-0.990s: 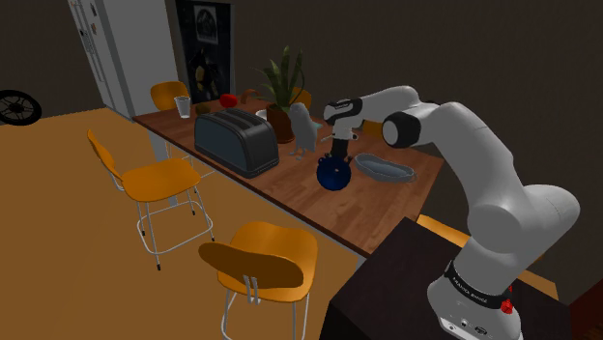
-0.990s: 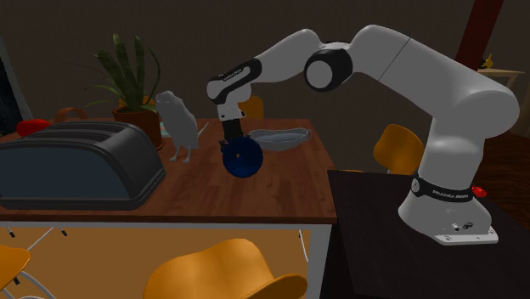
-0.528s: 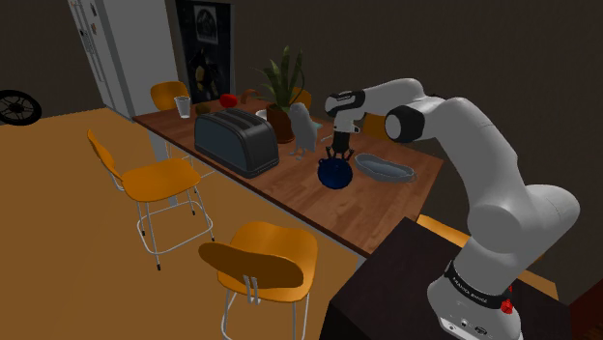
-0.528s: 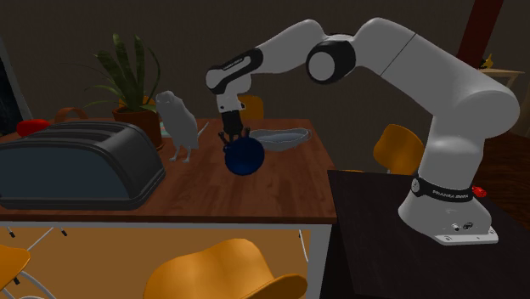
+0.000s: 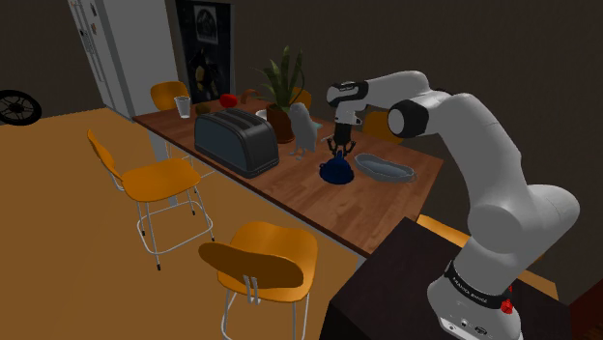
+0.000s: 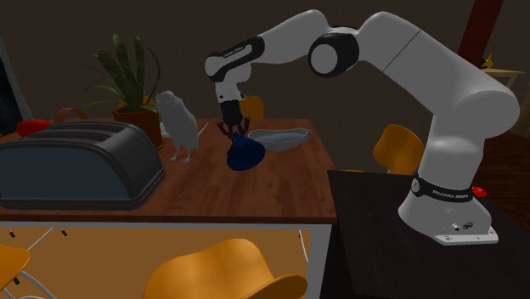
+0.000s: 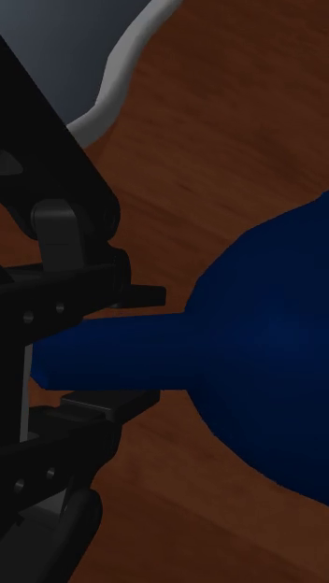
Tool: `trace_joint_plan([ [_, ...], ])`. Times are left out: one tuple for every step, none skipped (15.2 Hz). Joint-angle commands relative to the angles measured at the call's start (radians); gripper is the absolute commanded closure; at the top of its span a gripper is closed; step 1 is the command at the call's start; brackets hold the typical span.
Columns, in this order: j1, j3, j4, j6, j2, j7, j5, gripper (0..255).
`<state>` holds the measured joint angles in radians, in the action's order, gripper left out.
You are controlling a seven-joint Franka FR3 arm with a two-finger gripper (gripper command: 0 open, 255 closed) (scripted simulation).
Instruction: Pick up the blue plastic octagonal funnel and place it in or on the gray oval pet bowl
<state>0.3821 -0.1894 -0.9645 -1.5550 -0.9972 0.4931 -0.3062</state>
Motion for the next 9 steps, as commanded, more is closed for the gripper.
trace_joint_plan([
  [0.000,-0.001,0.003,0.017,0.014,0.003,0.001,255],
  [0.000,-0.001,0.008,0.027,0.019,0.005,0.002,255],
  [0.001,-0.002,0.013,0.036,0.024,0.006,0.003,255],
  [0.001,-0.002,0.018,0.046,0.028,0.008,0.003,255],
  [0.002,-0.002,0.023,0.055,0.033,0.010,0.004,255],
  [0.002,-0.003,0.029,0.065,0.037,0.012,0.004,255],
  [0.003,-0.003,0.037,0.076,0.041,0.014,0.005,255],
  [0.004,-0.003,0.045,0.087,0.044,0.016,0.005,255],
  [0.005,-0.003,0.053,0.097,0.047,0.018,0.006,255],
])
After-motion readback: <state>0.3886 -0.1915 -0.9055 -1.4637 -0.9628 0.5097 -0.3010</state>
